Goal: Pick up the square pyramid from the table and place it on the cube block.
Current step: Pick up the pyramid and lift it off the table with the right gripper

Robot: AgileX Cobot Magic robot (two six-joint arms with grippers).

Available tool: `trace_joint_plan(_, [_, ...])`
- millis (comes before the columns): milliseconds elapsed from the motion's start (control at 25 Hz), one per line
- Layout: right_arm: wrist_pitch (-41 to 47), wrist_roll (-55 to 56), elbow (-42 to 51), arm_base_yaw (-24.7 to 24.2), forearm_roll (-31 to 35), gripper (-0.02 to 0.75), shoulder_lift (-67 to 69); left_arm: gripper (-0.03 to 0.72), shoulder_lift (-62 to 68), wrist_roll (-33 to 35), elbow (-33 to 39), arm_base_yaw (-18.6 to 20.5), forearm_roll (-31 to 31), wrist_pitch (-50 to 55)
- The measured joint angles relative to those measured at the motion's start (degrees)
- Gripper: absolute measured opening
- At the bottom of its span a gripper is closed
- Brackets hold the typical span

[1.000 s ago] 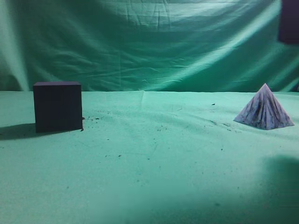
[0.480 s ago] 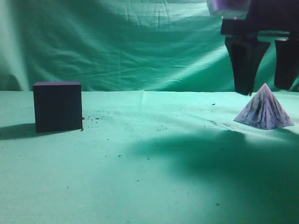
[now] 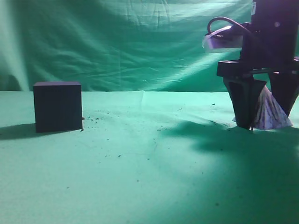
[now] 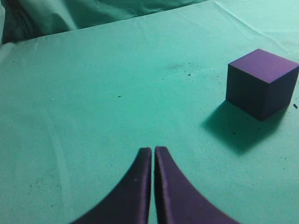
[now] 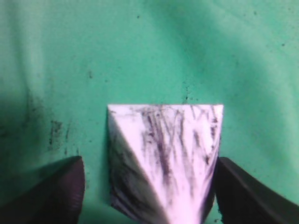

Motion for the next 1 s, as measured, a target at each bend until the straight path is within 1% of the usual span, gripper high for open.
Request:
trace_joint_plan(120, [0.2,0.0,-0.2,0.0,0.1,0.547,0.2,0.0,0.0,0.0,0.0,0.0,0.0,0.0])
trace_joint_plan(160, [0.3,0.1,-0.2,0.0,0.3,0.463,0.3,0.0,0.0,0.0,0.0,0.0,0.0,0.0])
trace_joint_plan(200, [0.6,0.1,-0.3,0.1,0.3,0.413,0.3,0.0,0.0,0.0,0.0,0.0,0.0,0.0])
trace_joint_plan(280, [1.4,1.2,-0.6,0.1,-0.3,0.364,0.3,0.0,0.0,0.0,0.0,0.0,0.0,0.0])
trace_joint_plan(320, [1.8,2.2,-0.8,0.2,-0.9,0.383,0.3,0.0,0.0,0.0,0.0,0.0,0.0,0.0])
trace_joint_plan(480, [5.6,5.3,-3.3,0.4,-5.0,0.383,1.1,0.0,0.0,0.0,0.0,0.0,0.0,0.0])
trace_joint_plan(520, [7.7,5.5,-4.6,0.4,-6.0,0.383,1.4,0.0,0.0,0.0,0.0,0.0,0.0,0.0])
trace_joint_plan(600, [10.7,5.5,-7.8,0.4,-6.5,0.383,1.5,0.0,0.0,0.0,0.0,0.0,0.0,0.0])
trace_joint_plan(680, [12.6,5.1,-11.4,0.4,-4.7,0.383,1.0,0.0,0.0,0.0,0.0,0.0,0.0,0.0])
trace_joint_plan(800, [16.1,2.4,-17.0,0.8,0.0,0.383,-0.5,0.0,0.0,0.0,0.0,0.0,0.0,0.0])
trace_joint_plan(920, [19.3,1.9,-23.3,4.3,1.0,0.383,-1.4,0.0,0.0,0.0,0.0,0.0,0.0,0.0])
trace_joint_plan(1000, [20.3,1.9,-27.0,9.0,1.2,0.383,-1.4,0.0,0.0,0.0,0.0,0.0,0.0,0.0])
